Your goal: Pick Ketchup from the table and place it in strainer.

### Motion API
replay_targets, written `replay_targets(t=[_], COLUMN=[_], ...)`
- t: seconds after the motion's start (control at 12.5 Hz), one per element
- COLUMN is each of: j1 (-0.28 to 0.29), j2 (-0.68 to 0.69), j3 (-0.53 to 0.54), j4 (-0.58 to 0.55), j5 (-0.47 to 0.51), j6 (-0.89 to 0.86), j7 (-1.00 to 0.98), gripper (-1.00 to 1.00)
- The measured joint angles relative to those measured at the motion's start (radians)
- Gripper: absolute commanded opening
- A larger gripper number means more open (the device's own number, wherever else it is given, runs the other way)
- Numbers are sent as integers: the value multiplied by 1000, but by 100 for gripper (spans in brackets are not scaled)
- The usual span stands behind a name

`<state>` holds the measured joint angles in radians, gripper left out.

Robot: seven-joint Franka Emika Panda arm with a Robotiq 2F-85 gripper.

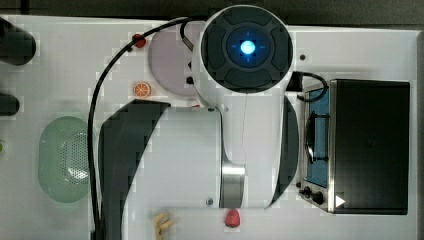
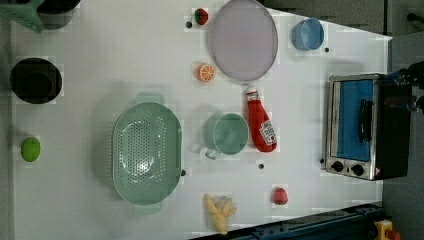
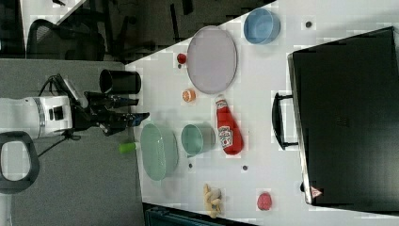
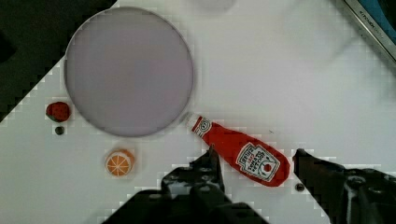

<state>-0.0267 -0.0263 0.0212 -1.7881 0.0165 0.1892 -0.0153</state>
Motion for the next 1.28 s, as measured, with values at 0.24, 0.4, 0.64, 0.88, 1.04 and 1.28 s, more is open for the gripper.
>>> replay_targets(t=[0.24,0.4,0.64,0.88,1.04,1.28], j1=[-61,-87,-96,-102,-94,-93], j2=[-186,-258,-278,-227,-165,-88], j3=[40,48,57,88,110,147], j4=[-149,-135,-114,-175,-241,-351], j5=[7,21,19,28,32,38], j6=[-155,-145,-112,-29,34,93], j7=[-4,-10,-53,-126,-209,-394], gripper=[100,100,100,100,100,100])
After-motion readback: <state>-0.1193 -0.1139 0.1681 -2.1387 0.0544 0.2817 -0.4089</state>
